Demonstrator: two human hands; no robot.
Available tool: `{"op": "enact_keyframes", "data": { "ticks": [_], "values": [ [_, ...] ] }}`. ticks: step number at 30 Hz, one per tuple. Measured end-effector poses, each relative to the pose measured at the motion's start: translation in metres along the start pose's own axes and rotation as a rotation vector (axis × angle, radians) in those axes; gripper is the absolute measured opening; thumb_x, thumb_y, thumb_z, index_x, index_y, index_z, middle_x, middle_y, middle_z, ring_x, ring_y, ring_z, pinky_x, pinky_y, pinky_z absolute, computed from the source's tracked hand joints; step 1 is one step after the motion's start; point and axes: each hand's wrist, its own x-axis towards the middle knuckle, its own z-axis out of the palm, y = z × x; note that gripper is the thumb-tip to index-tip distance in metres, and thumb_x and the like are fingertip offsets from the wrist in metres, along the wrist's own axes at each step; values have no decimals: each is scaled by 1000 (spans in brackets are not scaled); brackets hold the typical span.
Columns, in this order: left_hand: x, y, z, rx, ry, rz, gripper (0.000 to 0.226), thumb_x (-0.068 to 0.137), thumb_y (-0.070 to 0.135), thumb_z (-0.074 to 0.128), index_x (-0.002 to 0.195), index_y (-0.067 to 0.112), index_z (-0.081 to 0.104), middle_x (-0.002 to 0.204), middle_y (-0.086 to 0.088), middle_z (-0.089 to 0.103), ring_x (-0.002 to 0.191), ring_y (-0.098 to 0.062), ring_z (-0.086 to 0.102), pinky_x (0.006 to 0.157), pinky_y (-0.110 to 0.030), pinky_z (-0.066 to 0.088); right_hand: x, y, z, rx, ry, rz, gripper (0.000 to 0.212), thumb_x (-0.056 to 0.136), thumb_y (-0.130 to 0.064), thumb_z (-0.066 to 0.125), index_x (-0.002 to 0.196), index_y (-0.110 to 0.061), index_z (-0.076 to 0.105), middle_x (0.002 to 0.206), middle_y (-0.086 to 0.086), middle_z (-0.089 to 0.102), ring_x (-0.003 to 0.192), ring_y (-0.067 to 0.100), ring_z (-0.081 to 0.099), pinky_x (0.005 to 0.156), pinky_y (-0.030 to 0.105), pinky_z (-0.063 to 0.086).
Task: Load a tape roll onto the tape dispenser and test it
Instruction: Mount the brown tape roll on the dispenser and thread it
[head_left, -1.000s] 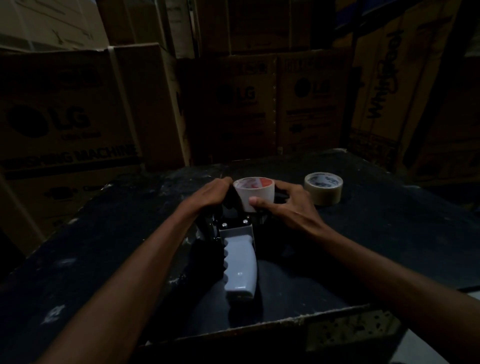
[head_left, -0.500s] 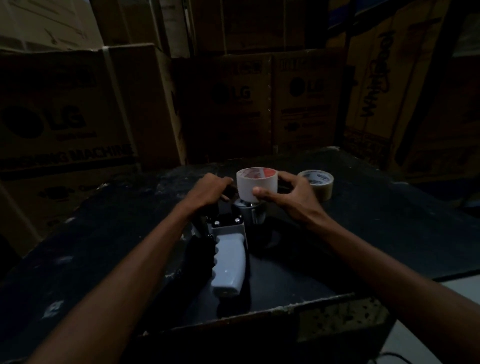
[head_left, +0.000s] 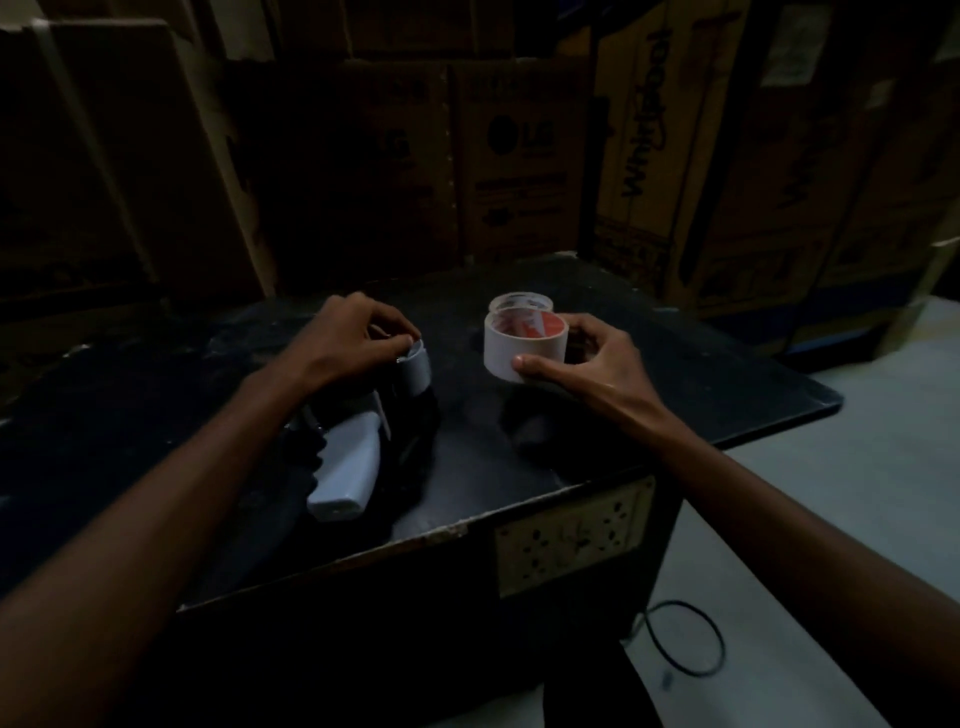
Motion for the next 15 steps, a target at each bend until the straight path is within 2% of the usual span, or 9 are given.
{"op": "enact_keyframes", "data": {
  "ticks": [4,7,10,15],
  "values": [
    [1,4,8,8,7,45,26,87,18,69,112,19,73,105,-3,74,91,-15,70,84,-34,55,-14,22,-44,-84,82,94,72,57,-52,91,119,-30,63,101,-21,66,95,-9,62,74,12,48],
    [1,3,12,20,6,51,28,86,17,70,114,18,72,110,-6,73,96,-20,69,89,-41,55,-21,33,-73,-124,164,158,73,58,-50,92,121,-23,66,106,-14,68,101,-2,63,81,20,54],
    [1,2,13,26,6,35,27,86,17,71,113,16,72,109,-9,72,95,-21,69,87,-37,53,-23,40,-96,-163,222,193,70,60,-47,92,120,-19,67,114,-2,72,103,7,66,87,29,57],
    [1,5,12,16,4,3,27,87,16,70,114,14,71,110,-9,71,92,-15,63,79,-25,45,-23,49,-115,-220,258,222,70,58,-43,94,118,-17,69,112,1,73,94,-1,65,76,20,55]
  ]
}}
